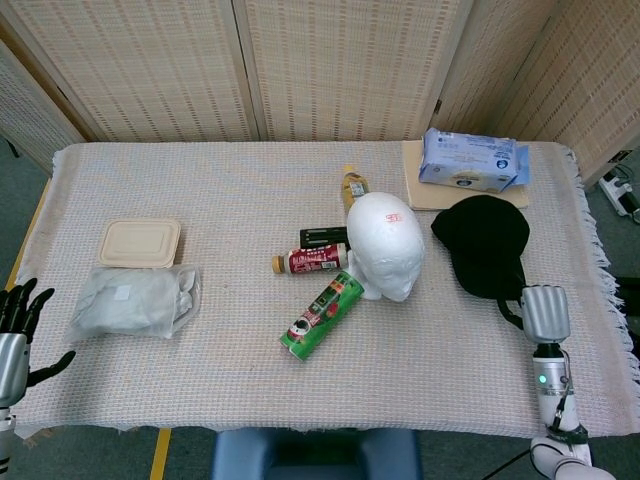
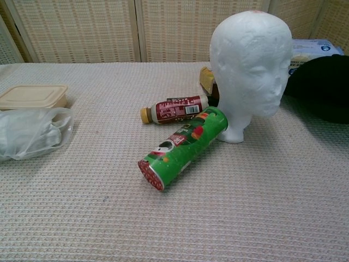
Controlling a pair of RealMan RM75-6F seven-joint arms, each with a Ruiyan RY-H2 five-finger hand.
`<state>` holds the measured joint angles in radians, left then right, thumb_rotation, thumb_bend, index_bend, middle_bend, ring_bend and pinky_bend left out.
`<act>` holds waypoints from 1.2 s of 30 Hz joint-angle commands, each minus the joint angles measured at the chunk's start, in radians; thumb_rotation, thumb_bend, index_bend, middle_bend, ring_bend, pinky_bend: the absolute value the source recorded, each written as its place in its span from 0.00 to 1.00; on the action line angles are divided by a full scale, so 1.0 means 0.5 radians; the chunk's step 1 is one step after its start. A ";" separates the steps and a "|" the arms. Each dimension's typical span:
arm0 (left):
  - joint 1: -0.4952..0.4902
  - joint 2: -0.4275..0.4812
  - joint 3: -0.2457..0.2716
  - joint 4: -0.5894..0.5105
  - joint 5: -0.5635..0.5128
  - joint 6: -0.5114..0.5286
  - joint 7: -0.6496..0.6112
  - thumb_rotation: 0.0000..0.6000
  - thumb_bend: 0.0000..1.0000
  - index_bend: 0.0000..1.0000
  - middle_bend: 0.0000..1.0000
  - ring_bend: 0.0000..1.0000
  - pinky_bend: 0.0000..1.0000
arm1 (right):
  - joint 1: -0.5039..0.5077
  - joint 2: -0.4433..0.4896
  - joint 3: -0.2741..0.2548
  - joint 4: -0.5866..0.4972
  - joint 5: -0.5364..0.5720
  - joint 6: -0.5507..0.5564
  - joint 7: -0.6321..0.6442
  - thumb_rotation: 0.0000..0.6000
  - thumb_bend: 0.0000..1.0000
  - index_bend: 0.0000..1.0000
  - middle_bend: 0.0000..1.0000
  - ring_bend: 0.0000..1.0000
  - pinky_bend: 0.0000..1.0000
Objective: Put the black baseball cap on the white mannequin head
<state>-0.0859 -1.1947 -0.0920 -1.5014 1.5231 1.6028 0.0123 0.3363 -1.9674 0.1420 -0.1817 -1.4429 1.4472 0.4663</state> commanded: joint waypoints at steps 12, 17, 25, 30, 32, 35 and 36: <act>-0.001 -0.010 -0.009 0.012 -0.005 0.004 0.002 1.00 0.15 0.17 0.08 0.01 0.10 | 0.023 0.023 0.036 -0.033 0.036 -0.001 0.065 1.00 0.30 0.60 1.00 1.00 1.00; -0.001 -0.012 -0.009 0.017 -0.005 0.004 0.006 1.00 0.15 0.17 0.08 0.01 0.10 | 0.022 0.036 0.031 -0.040 0.033 -0.007 0.086 1.00 0.34 0.60 1.00 1.00 1.00; 0.003 -0.013 -0.009 0.024 -0.002 0.012 0.017 1.00 0.15 0.17 0.08 0.01 0.10 | 0.022 0.054 0.002 -0.048 0.005 -0.006 0.131 1.00 0.45 0.59 1.00 1.00 1.00; 0.008 -0.006 -0.011 0.021 0.000 0.024 0.014 1.00 0.15 0.17 0.08 0.01 0.10 | 0.021 0.058 -0.007 -0.053 -0.006 0.018 0.154 1.00 0.48 0.59 1.00 1.00 1.00; 0.010 -0.003 -0.012 0.021 0.002 0.029 0.011 1.00 0.15 0.17 0.08 0.01 0.10 | 0.023 0.060 -0.004 -0.060 -0.007 0.048 0.166 1.00 0.49 0.59 1.00 1.00 1.00; 0.012 0.002 -0.013 0.019 0.006 0.037 0.003 1.00 0.15 0.17 0.08 0.01 0.10 | 0.037 0.070 0.020 -0.080 0.006 0.123 0.190 1.00 0.51 0.60 1.00 1.00 1.00; 0.013 0.004 -0.014 0.020 0.006 0.039 -0.001 1.00 0.15 0.17 0.08 0.01 0.10 | 0.045 0.075 0.035 -0.090 0.015 0.147 0.198 1.00 0.51 0.60 1.00 1.00 1.00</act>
<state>-0.0795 -1.1930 -0.0989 -1.4916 1.5259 1.6220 0.0113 0.3530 -1.9340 0.1497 -0.2189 -1.4412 1.5039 0.5575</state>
